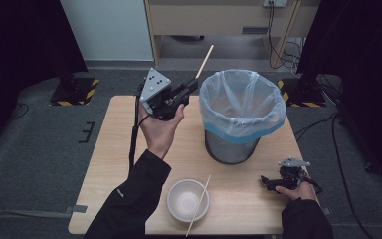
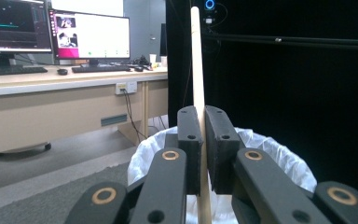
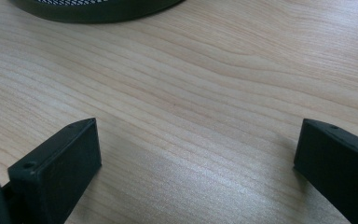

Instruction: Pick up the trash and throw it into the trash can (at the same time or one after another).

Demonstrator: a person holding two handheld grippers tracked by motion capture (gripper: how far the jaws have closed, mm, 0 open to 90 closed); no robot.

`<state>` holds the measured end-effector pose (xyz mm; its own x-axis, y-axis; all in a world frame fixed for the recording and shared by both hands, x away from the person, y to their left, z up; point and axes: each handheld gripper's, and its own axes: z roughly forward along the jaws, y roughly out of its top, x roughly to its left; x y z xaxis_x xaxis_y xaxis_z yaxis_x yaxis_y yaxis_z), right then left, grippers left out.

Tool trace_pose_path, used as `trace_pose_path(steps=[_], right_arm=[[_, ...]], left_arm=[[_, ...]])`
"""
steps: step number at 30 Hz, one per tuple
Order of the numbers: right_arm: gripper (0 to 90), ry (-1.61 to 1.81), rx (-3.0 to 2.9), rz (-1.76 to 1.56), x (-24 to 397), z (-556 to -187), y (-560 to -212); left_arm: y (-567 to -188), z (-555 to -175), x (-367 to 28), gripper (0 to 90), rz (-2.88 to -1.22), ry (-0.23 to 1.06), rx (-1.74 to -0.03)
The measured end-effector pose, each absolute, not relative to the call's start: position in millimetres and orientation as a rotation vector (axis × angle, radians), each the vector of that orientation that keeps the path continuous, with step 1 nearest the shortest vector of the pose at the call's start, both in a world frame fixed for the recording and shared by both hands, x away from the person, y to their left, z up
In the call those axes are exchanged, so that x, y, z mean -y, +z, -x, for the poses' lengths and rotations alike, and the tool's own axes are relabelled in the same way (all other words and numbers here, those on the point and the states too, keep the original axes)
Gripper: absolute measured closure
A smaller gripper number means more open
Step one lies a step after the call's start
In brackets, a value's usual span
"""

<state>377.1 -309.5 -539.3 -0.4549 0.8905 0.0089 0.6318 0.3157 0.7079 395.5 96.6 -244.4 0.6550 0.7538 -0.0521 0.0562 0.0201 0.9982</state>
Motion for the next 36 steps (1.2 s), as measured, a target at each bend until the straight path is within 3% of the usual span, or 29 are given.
trace_pose_path(steps=[36], right_arm=[[0.7, 0.921, -2.204, -1.355, 310, -377, -539]], left_arm=[[-230, -449, -27, 85.1, -1.461, 0.617, -0.654]])
